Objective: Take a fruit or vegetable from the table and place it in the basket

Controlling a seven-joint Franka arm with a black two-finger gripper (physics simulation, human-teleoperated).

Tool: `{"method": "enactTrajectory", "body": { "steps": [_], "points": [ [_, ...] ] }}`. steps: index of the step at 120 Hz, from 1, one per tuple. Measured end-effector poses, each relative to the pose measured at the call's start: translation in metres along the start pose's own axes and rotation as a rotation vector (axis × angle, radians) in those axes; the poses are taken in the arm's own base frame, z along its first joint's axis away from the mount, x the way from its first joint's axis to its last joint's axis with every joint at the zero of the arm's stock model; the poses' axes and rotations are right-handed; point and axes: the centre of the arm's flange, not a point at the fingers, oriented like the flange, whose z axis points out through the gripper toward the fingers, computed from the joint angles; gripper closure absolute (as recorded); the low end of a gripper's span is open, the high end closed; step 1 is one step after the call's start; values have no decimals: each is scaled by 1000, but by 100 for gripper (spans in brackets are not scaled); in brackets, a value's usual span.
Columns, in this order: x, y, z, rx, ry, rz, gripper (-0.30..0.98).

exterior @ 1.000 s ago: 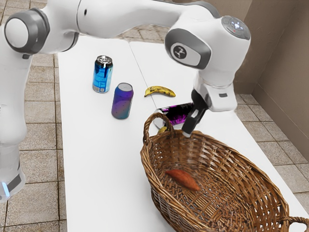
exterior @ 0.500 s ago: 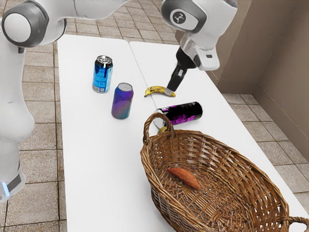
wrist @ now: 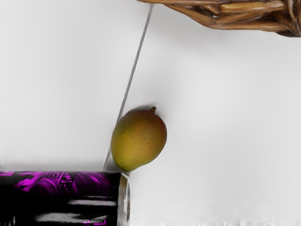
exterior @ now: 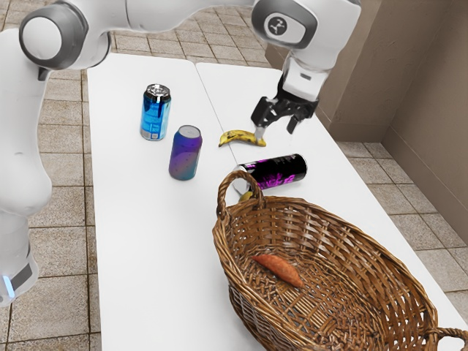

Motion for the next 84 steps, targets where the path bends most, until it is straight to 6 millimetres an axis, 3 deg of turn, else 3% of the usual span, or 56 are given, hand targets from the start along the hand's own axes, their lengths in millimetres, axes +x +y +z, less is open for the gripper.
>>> {"method": "enactTrajectory", "body": {
  "steps": [8, 18, 31, 62, 72, 84],
  "points": [
    [-7, -5, -1, 24, -26, 56, 0],
    [15, -5, 5, 55, -71, 181, 0],
    [-10, -23, 12, 28, -26, 241, 0],
    [-20, -39, 28, -22, 73, 414, 0],
    [-14, -37, 31, -28, 91, 470, 0],
    [12, -24, 38, -43, 99, 561, 0]
  ]
}}
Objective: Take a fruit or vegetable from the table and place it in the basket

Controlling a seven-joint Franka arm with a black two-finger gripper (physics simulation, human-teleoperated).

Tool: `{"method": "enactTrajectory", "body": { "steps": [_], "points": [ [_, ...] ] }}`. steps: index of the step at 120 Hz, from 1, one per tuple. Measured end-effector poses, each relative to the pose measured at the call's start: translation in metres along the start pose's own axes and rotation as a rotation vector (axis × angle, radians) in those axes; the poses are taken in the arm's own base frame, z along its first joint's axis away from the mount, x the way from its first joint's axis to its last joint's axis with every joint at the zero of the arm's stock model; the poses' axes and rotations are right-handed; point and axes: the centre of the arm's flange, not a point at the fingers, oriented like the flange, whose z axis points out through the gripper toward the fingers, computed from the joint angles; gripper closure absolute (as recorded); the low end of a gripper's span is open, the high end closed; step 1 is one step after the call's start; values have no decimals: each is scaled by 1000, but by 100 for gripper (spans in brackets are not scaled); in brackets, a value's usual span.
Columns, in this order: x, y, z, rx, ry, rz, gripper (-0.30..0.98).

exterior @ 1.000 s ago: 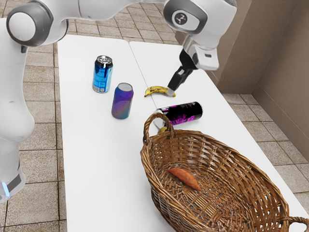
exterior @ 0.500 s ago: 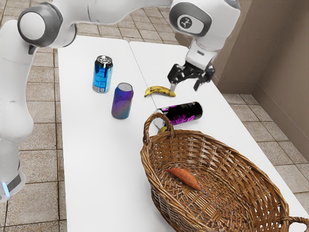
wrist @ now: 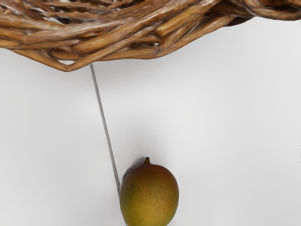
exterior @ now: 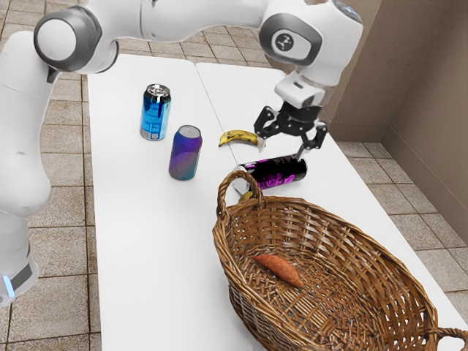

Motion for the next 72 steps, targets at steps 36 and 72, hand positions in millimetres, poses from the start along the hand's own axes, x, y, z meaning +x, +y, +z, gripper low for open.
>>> {"method": "enactTrajectory", "body": {
  "steps": [36, 72],
  "points": [
    [-12, -19, 69, -71, 15, 89, 1],
    [-28, -31, 96, -71, 28, 143, 1]
  ]
}}
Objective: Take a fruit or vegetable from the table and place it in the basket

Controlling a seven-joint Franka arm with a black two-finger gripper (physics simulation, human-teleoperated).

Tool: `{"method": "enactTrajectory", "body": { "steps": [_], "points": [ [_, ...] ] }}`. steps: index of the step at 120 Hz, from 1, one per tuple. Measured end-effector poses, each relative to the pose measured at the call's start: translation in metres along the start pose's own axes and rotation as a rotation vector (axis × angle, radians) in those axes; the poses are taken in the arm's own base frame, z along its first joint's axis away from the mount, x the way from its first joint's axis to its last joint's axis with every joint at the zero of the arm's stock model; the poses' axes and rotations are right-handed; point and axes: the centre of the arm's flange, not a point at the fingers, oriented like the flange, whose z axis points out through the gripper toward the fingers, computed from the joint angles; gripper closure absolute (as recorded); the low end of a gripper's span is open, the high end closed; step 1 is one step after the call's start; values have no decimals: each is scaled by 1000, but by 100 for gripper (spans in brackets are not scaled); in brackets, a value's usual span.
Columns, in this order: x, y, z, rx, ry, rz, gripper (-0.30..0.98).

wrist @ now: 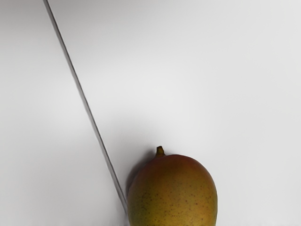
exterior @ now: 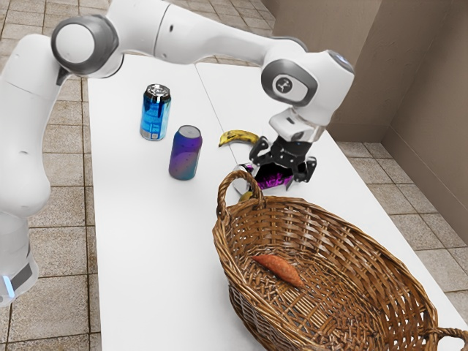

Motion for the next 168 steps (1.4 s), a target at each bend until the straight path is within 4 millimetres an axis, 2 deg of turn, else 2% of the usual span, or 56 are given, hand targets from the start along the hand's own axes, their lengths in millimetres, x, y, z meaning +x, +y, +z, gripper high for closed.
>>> {"method": "enactTrajectory", "body": {
  "steps": [28, 40, 82, 96, 129, 148, 168],
  "points": [
    [2, -5, 35, -32, -13, 49, 1],
    [-6, -6, 47, -40, -17, 46, 2],
    [-11, -10, 64, -38, -12, 64, 2],
    [-23, -11, 75, -48, -2, 50, 2],
    [-20, -13, 80, -50, 1, 65, 3],
    [-30, -11, 90, -59, 4, 52, 3],
    [-31, -12, 96, -60, 10, 54, 3]
  ]
}}
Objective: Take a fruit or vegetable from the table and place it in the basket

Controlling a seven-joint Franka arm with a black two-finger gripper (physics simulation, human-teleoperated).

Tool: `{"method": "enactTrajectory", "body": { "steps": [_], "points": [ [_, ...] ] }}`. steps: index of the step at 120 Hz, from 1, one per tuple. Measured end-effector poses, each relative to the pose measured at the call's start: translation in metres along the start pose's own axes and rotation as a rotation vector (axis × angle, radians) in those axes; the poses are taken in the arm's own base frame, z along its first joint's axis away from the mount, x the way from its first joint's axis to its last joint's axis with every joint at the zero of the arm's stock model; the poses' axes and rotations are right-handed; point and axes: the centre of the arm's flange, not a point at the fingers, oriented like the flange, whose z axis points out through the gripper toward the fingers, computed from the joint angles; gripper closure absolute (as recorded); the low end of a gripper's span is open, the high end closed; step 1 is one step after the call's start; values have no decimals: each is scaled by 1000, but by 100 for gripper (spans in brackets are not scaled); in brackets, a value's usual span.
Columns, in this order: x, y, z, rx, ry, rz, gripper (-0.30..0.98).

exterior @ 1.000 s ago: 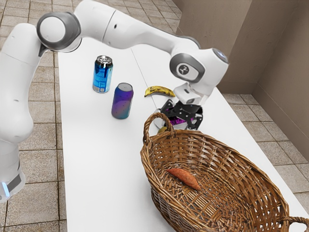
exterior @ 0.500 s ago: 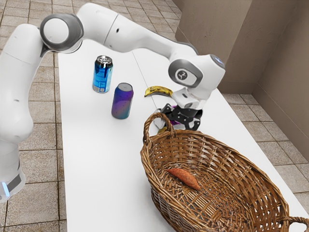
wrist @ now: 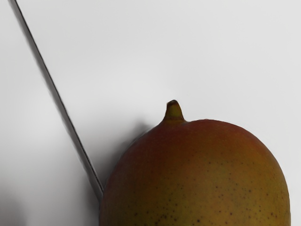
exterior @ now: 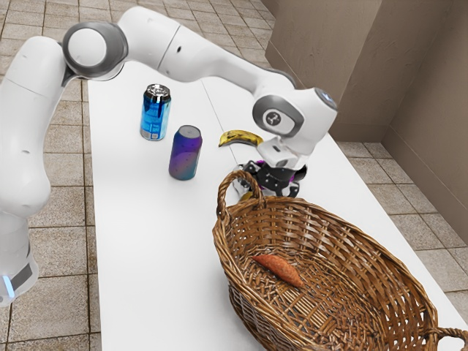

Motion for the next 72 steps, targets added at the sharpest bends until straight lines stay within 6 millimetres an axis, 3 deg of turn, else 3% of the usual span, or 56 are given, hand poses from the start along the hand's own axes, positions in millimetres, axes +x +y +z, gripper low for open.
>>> {"method": "enactTrajectory", "body": {
  "steps": [24, 72],
  "points": [
    [1, -1, 5, -4, 5, 6, 3],
    [-5, -1, 9, -2, 16, -1, -16]
  ]
}}
